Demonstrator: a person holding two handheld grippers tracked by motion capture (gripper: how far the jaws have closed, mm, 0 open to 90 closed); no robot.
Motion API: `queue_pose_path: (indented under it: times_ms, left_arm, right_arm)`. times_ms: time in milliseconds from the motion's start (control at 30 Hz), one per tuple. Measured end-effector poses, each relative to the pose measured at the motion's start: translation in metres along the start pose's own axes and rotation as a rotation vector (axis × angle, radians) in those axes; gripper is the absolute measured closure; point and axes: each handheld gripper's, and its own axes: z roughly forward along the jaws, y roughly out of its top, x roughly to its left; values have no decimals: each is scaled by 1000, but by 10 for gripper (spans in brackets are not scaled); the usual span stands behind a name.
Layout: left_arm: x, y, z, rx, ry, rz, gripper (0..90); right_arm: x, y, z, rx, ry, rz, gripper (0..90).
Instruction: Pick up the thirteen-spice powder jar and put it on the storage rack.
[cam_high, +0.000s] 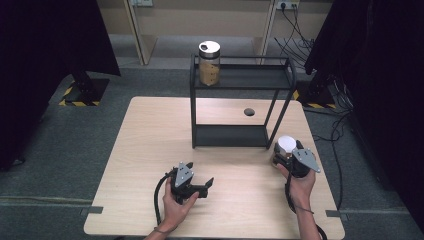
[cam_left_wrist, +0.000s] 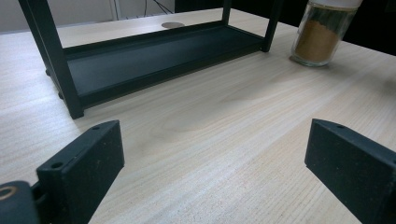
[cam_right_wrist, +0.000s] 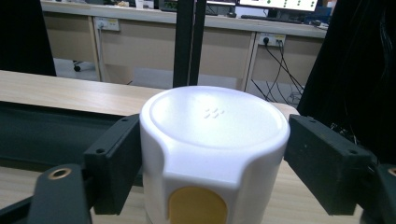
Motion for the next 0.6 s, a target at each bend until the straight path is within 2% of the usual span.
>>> queue_pose_path:
  times_ms: [200, 367, 600]
  left_arm:
    - [0, 0, 0, 0, 0, 3, 40]
    - [-1, 0, 0, 0, 1, 6, 40]
    - [-1, 0, 0, 0, 2, 9, 42]
  right_arm:
    - [0, -1, 3, -5, 11, 13, 297]
    - [1, -2, 4, -10, 7, 34, 304]
    - [3, -3, 3, -13, 1, 38, 307]
